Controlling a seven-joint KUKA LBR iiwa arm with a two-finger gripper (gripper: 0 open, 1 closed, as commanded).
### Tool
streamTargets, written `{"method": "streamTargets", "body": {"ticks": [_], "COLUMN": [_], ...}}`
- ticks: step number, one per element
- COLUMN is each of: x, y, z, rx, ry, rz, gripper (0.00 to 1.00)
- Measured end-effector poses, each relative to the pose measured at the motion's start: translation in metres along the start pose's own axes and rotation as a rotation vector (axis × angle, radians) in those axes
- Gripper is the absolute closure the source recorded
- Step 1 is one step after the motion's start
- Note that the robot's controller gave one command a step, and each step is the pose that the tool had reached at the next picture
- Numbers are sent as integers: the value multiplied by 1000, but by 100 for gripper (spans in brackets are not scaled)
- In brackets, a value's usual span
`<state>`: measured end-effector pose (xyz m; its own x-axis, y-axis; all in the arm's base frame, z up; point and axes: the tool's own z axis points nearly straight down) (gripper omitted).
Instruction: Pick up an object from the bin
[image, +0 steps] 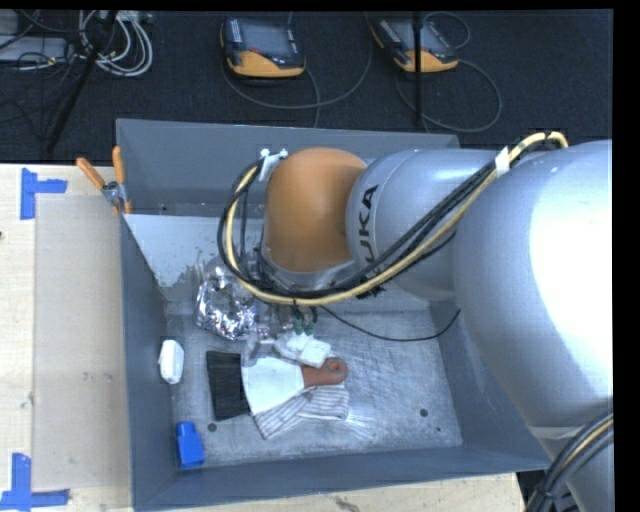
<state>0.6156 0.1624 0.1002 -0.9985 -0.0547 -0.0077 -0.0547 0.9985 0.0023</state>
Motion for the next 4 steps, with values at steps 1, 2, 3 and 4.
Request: {"method": "streamTargets", "body": {"ticks": [1,2,3,4], "x": [-1,-1,3,15], "y": [1,1,2,14], "z": [-4,-4,-54,-171], "rx": [-2,-2,2,2], "ry": [5,4,7,6], "rz": [-5,-4,-4,-33], "gripper": [100,100,100,100]}}
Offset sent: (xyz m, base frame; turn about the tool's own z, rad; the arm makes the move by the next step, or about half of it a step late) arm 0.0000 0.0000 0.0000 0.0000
